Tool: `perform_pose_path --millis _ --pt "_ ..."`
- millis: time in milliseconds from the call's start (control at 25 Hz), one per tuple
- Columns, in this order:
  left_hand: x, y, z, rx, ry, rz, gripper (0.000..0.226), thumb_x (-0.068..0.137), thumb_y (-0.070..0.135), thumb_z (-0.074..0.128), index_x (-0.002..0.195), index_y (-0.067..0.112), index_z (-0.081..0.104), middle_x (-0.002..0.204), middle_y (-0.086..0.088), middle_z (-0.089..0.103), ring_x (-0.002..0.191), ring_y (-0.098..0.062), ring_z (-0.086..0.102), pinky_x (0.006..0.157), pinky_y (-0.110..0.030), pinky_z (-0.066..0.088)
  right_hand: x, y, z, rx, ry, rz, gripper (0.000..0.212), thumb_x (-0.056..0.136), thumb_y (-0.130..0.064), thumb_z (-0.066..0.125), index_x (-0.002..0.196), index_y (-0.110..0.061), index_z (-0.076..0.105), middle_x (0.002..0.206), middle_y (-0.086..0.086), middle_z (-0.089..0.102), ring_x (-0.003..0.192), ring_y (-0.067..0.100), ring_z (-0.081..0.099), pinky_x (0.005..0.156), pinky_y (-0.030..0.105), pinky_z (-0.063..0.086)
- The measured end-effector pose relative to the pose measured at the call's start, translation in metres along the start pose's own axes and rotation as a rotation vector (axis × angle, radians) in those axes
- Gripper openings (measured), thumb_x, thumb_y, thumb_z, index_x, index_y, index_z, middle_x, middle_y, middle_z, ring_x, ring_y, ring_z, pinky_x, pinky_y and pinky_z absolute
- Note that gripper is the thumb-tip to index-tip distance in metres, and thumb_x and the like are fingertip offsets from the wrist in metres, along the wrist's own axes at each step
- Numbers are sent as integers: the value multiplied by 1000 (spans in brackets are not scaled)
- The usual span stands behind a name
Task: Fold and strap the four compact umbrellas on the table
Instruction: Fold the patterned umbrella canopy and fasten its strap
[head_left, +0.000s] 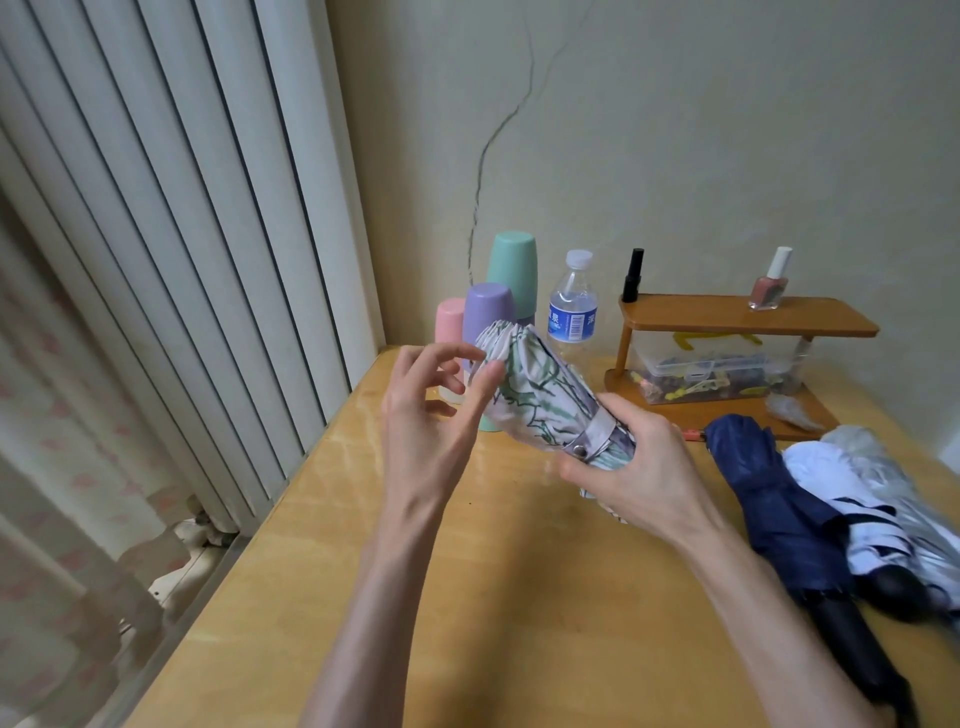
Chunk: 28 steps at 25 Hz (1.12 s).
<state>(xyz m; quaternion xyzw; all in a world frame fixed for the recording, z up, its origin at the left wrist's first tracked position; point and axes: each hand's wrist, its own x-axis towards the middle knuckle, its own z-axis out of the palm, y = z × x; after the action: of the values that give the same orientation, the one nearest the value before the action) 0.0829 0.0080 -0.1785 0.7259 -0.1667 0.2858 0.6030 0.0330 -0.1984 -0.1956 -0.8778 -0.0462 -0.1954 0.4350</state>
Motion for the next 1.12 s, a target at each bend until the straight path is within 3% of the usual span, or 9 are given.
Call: perform_pose_path --millis 200,360,440,520,600,680,840,960,1120 --pt "0 -1 1 -25 -14 19 11 98 20 77 94 28 70 97 3 70 87 -15 69 71 -28 52 -1 2 -1 -90 26 -74 37 72 -41 84 104 -32 67 84 -15 73 72 9 67 62 38 56" --pt "0 2 4 -323 -33 -268 11 100 11 71 93 18 75 91 10 75 90 -10 69 85 -37 52 2 6 -1 70 -18 -3 35 75 -27 90 105 -31 71 86 -13 77 71 11 72 62 39 60" --pt "0 6 5 -301 -33 -256 11 101 10 70 99 19 74 98 11 75 95 -9 69 86 -33 52 1 10 4 58 20 -19 38 75 -28 90 108 -33 70 86 -11 76 71 12 71 61 39 59" --pt "0 10 8 -147 -7 -130 9 98 20 74 104 27 70 111 8 70 104 -7 67 88 -27 54 2 14 6 -89 97 -80 49 74 -33 90 116 -37 66 94 -12 73 76 12 69 63 37 58" --pt "-2 12 11 6 -6 -56 14 89 43 78 97 34 71 111 6 61 109 -7 62 91 -24 50 3 17 6 -260 159 -141 64 71 -35 92 128 -36 64 107 -12 71 82 15 69 65 34 56" --pt "-4 6 13 135 22 -10 22 85 50 82 93 32 75 105 7 61 105 -5 61 89 -23 50 3 16 9 -403 215 -186 73 68 -37 94 134 -30 64 111 -9 70 82 16 65 63 27 47" --pt "-2 -7 6 203 92 -39 13 90 35 83 85 27 73 94 8 67 82 -6 61 77 -43 55 -1 16 22 -474 271 -204 73 65 -39 93 133 -28 66 105 -8 69 83 19 65 64 24 36" --pt "-2 -6 6 188 71 -112 21 86 44 86 82 27 73 84 11 72 67 -7 61 69 -39 56 -1 18 24 -505 303 -211 75 63 -38 94 132 -27 66 105 -7 68 86 21 67 63 25 38" --pt "-1 -5 3 43 30 -234 20 88 33 85 78 21 73 78 15 75 70 -2 70 69 -32 57 0 18 17 -499 321 -213 77 60 -37 96 132 -29 68 103 -7 70 85 20 67 63 25 43"
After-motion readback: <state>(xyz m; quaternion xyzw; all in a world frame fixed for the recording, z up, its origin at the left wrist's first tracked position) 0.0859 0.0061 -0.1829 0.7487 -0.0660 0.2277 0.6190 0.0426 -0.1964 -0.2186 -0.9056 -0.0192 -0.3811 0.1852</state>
